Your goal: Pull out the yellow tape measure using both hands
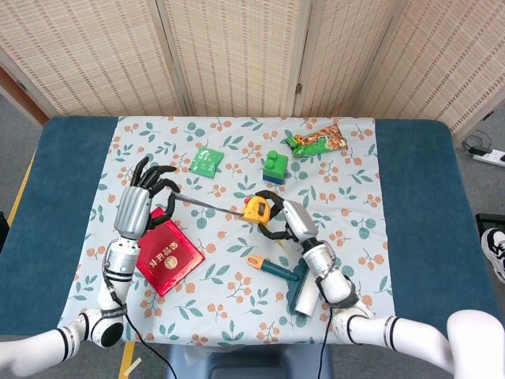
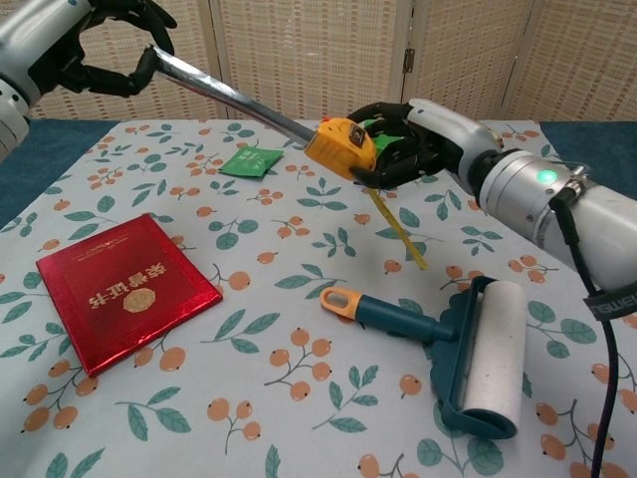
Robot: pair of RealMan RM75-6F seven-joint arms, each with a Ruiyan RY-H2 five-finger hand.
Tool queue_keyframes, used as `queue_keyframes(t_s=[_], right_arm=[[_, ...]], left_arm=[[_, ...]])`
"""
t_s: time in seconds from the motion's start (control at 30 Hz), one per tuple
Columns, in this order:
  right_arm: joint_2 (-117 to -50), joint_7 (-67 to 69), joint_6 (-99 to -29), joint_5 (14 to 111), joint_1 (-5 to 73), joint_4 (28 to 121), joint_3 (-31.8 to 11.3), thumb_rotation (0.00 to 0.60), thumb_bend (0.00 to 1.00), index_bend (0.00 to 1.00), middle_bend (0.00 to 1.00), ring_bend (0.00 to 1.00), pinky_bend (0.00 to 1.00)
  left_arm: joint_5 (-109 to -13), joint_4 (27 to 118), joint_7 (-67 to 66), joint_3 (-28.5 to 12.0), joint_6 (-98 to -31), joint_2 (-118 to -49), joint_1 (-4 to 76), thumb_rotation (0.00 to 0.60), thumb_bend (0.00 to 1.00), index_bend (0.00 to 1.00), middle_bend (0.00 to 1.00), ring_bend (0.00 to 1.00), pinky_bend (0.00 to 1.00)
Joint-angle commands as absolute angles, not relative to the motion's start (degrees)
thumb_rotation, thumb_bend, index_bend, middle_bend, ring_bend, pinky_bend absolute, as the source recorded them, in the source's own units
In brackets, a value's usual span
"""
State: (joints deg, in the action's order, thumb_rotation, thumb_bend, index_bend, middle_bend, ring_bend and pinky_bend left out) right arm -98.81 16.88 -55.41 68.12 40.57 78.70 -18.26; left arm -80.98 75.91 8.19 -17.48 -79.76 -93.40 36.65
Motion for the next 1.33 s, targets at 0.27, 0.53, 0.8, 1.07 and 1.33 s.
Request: queue_keyframes(t_s=[0.27, 0.53, 0.8, 1.07, 1.33], right_arm=[[-90.6, 19.8, -54.7, 69.4, 35.7, 83.1, -14.7, 0.600, 0.43, 0.54, 0.46, 0.49, 0.40], [-86.2, 23.6, -54.6, 71.2, 32.4, 83.5, -12.0, 0.600, 0.43, 0.54, 0.46, 0.49, 0.40], [-82.8, 27.6, -54.8, 73.8, 29.6, 82.4, -9.3, 0.600, 0.43, 0.54, 0.46, 0.49, 0.40], [-80.2, 32.3, -55.2, 75.7, 26.7, 80.4, -6.7, 0.600, 0.43, 0.54, 0.46, 0.49, 0.40], [-78.7, 35.0, -55.7, 76.7, 24.9, 78.8, -5.7, 0.600, 0.43, 0.54, 0.46, 0.49, 0.40]], left_arm=[[-80.4, 70.1, 19.4, -18.9, -81.2, -93.5, 35.4, 0.600, 0.67, 0.48, 0.30, 0.23, 0.06], [-77.8, 67.1, 24.6, -20.5, -79.3, -93.0, 35.2, 0.600, 0.68, 0.47, 0.30, 0.23, 0.06], [-75.6, 64.2, 28.5, -22.1, -77.2, -92.2, 35.5, 0.600, 0.68, 0.47, 0.30, 0.23, 0.06], [-72.9, 63.4, 31.3, -23.8, -75.2, -91.4, 35.6, 0.600, 0.68, 0.48, 0.30, 0.23, 0.06], [-71.9, 63.5, 32.0, -24.4, -74.3, -91.1, 35.7, 0.600, 0.68, 0.48, 0.30, 0.23, 0.06]])
